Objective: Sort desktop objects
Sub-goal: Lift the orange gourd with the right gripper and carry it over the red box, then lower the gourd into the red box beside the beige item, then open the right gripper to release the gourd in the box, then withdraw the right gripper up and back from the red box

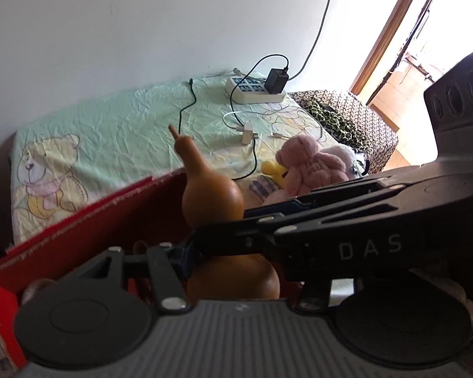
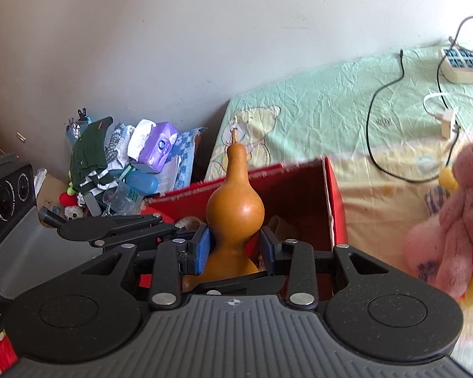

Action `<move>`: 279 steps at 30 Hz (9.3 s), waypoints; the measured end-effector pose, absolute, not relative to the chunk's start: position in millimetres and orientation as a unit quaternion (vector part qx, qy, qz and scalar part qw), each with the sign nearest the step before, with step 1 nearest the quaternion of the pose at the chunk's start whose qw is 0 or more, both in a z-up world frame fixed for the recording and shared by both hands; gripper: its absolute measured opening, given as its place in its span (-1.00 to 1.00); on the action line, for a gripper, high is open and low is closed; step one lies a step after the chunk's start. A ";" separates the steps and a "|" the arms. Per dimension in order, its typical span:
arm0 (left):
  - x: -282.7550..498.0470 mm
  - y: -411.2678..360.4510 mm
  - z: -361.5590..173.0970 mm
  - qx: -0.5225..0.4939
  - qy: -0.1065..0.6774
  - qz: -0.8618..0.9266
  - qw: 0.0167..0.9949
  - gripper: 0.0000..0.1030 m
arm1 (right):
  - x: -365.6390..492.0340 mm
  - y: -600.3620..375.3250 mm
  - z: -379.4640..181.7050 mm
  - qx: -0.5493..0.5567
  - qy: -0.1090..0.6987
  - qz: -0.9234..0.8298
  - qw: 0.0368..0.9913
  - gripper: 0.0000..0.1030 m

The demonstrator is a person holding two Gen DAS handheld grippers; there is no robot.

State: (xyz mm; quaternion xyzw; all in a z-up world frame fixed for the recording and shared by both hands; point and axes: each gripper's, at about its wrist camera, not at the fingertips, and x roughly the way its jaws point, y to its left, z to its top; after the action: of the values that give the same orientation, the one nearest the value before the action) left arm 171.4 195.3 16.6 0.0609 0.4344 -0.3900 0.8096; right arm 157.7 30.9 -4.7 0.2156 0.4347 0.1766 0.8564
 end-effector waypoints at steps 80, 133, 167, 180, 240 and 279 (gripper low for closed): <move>204.9 190.6 -100.7 0.131 0.505 -0.417 0.744 0.63 | 219.2 86.7 -79.6 -0.042 0.536 0.114 0.835 -0.32; 187.5 229.5 -93.1 0.084 0.490 -0.088 0.863 0.79 | 169.4 86.7 -87.3 0.067 0.367 0.072 0.925 0.12; 196.8 248.6 -96.6 0.074 0.487 -0.027 0.870 0.80 | 201.8 82.1 -107.4 0.131 0.442 0.106 0.881 -0.44; 196.5 246.1 -96.4 0.079 0.480 -0.014 0.873 0.75 | 194.3 84.0 -103.6 0.119 0.417 0.092 0.896 -0.43; 86.8 257.8 -23.0 0.016 0.420 0.011 0.907 0.99 | 69.0 88.3 -39.5 0.066 0.305 -0.020 0.950 0.10; 54.4 251.7 -48.8 0.018 0.505 0.016 0.863 0.99 | 35.6 88.3 -47.8 0.056 0.370 -0.034 0.927 0.63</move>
State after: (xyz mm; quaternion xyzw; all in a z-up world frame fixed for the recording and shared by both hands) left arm 54.4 251.7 -48.8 0.0177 0.5052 0.0155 0.8627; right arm 35.6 88.3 -47.8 0.0558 0.3696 -0.0341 0.9269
